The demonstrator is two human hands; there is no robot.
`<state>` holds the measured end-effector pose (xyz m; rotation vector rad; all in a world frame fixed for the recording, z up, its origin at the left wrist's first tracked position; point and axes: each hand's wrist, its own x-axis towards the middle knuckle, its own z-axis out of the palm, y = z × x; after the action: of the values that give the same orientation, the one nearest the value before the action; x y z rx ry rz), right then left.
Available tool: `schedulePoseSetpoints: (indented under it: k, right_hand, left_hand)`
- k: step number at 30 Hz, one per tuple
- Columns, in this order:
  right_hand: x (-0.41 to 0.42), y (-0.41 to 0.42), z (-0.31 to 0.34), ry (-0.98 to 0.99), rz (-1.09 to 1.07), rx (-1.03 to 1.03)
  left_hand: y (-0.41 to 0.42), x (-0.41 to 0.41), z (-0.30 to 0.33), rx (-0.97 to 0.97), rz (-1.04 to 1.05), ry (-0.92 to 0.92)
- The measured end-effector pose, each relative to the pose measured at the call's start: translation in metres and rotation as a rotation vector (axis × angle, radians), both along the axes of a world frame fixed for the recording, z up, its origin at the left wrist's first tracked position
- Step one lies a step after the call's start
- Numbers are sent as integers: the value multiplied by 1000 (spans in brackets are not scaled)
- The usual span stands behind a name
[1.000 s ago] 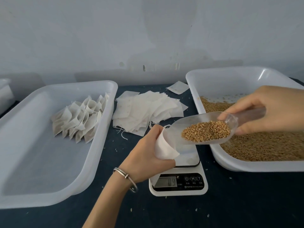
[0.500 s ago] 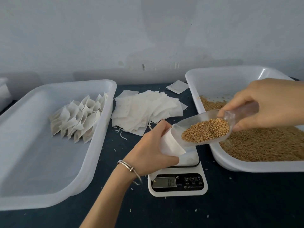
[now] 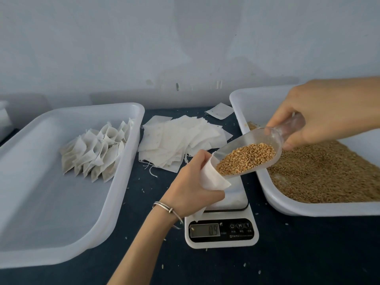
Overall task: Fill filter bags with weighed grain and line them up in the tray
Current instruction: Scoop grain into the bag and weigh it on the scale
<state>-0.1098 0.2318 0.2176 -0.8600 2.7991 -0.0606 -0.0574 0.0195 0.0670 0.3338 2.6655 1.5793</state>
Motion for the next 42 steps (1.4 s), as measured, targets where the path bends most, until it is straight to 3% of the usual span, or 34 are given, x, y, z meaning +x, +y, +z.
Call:
schedulePoseSetpoints:
  k: [18,42]
  right_hand:
    - [-20,10,-10,10,-98,49]
    - [-51,25,-25,121,-74,157]
  left_hand:
    - [11,-6,-7,59,20,54]
    - [15,-14,-19,143,37,41]
